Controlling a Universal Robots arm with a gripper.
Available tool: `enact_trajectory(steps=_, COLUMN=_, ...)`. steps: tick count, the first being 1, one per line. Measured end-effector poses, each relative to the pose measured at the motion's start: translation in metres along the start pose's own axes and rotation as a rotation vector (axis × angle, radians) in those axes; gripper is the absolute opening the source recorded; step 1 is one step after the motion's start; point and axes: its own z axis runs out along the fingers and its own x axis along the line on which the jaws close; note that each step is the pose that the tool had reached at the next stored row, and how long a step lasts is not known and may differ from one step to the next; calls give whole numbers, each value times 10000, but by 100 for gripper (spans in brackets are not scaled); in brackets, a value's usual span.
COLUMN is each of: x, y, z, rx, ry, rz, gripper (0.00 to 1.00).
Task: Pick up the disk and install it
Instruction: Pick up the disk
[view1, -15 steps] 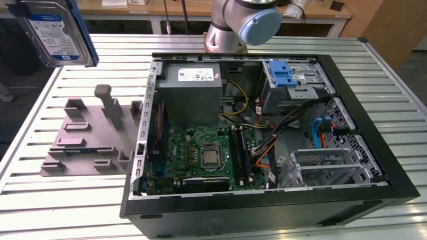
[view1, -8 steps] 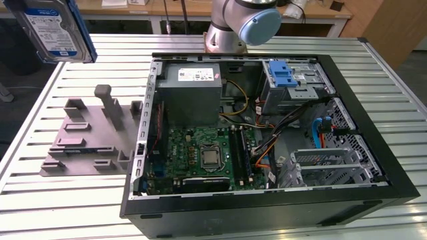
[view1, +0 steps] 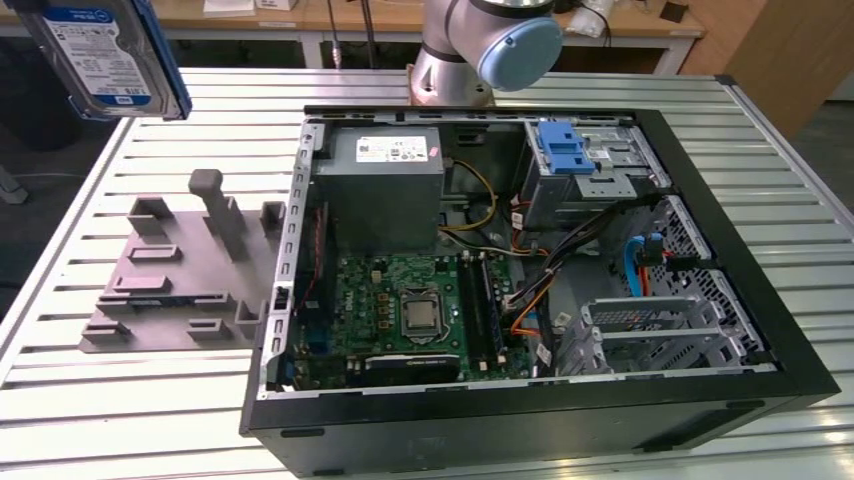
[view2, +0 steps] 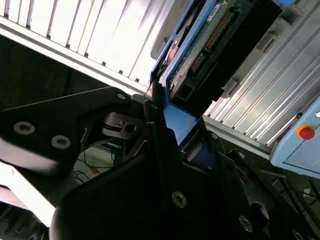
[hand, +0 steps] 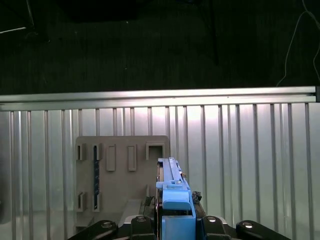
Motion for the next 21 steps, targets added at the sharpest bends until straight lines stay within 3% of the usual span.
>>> enact_trajectory(steps=13, x=1, y=1, z=-168, rx=0, ry=1, rz=1, gripper=36)
enact_trajectory(steps=21, x=0, y=1, z=-183, rx=0, ry=11, rz=0, gripper=36)
